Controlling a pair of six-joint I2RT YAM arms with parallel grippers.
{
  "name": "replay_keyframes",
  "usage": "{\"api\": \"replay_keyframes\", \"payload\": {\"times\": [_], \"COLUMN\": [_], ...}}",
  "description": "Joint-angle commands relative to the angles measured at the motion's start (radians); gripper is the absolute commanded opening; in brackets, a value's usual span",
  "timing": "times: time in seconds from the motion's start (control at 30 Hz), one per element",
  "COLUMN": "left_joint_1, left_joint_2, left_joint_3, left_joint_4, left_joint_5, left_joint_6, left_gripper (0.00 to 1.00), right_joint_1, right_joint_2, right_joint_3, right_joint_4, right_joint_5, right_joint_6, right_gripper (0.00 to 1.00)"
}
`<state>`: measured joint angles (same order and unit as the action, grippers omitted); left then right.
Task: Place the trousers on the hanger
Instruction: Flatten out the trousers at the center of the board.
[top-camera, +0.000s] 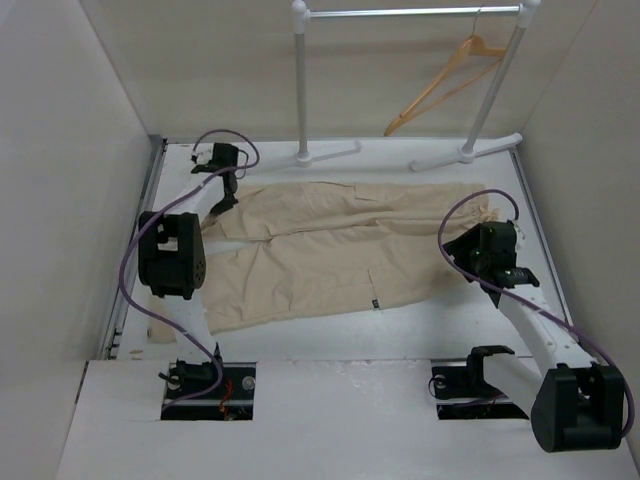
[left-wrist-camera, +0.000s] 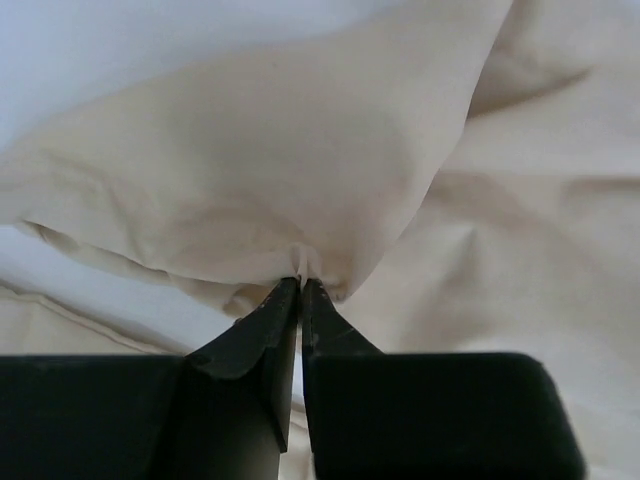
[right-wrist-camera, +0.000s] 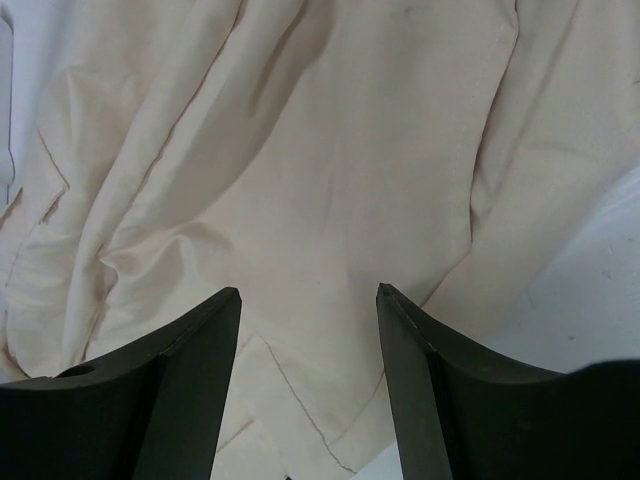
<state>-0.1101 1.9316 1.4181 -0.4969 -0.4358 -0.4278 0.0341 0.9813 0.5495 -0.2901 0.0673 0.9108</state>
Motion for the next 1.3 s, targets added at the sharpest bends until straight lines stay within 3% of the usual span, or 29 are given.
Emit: {"api": "replay_keyframes", "payload": {"times": [0.0, 0.17, 0.3, 0.33, 0.4, 0.47, 0.63, 0.67, 0.77, 0.8, 0.9, 1.0, 1.03, 1.2, 1.27], "left_joint_1": [0.077, 0.210, 0.275, 0.289, 0.304, 0.304, 0.202, 0.156, -0.010, -0.063, -0.212, -0.338, -0.375, -0.444, -0.451], "left_joint_2": [-0.045, 0.099, 0.246, 0.254, 0.259, 0.236, 0.049, -0.003, -0.144, -0.179, -0.270, -0.336, -0.353, -0.364, -0.381], "left_joint_3": [0.154, 0.508, 0.735, 0.749, 0.765, 0.748, 0.431, 0.333, 0.067, 0.000, -0.158, -0.276, -0.313, -0.439, -0.494], "left_joint_4": [0.021, -0.019, -0.052, -0.045, -0.035, -0.040, 0.023, 0.053, 0.121, 0.126, 0.123, 0.126, 0.138, 0.147, 0.143], "left_joint_5": [-0.046, -0.056, -0.075, -0.075, -0.066, -0.054, -0.046, -0.037, 0.011, 0.026, 0.115, 0.205, 0.229, 0.275, 0.278], "left_joint_6": [-0.038, -0.081, -0.104, -0.120, -0.135, -0.135, -0.152, -0.161, -0.199, -0.212, -0.265, -0.305, -0.318, -0.336, -0.331], "left_gripper": [0.01, 0.01, 0.09, 0.15, 0.39, 0.49, 0.52, 0.52, 0.51, 0.50, 0.48, 0.48, 0.48, 0.46, 0.44], "right_joint_1": [0.008, 0.010, 0.010, 0.008, 0.006, 0.005, -0.046, -0.049, -0.066, -0.078, -0.127, -0.182, -0.194, -0.243, -0.248], "right_joint_2": [-0.016, -0.007, -0.003, -0.004, -0.009, -0.010, 0.010, 0.020, 0.046, 0.049, 0.071, 0.106, 0.124, 0.284, 0.342], "right_joint_3": [-0.008, 0.003, 0.035, 0.041, 0.053, 0.058, 0.088, 0.099, 0.121, 0.124, 0.110, 0.099, 0.098, 0.112, 0.119], "right_joint_4": [-0.007, -0.046, -0.093, -0.109, -0.132, -0.158, -0.190, -0.193, -0.216, -0.224, -0.222, -0.209, -0.199, -0.077, -0.041], "right_joint_5": [-0.009, -0.011, -0.006, -0.001, 0.009, 0.025, 0.048, 0.054, 0.083, 0.091, 0.121, 0.150, 0.160, 0.163, 0.154], "right_joint_6": [-0.003, -0.006, -0.012, -0.012, -0.013, -0.010, 0.013, 0.013, 0.016, 0.016, 0.004, -0.012, -0.016, -0.033, -0.035], "right_gripper": [0.62, 0.63, 0.65, 0.66, 0.69, 0.70, 0.65, 0.61, 0.32, 0.30, 0.37, 0.60, 0.62, 0.59, 0.44]}}
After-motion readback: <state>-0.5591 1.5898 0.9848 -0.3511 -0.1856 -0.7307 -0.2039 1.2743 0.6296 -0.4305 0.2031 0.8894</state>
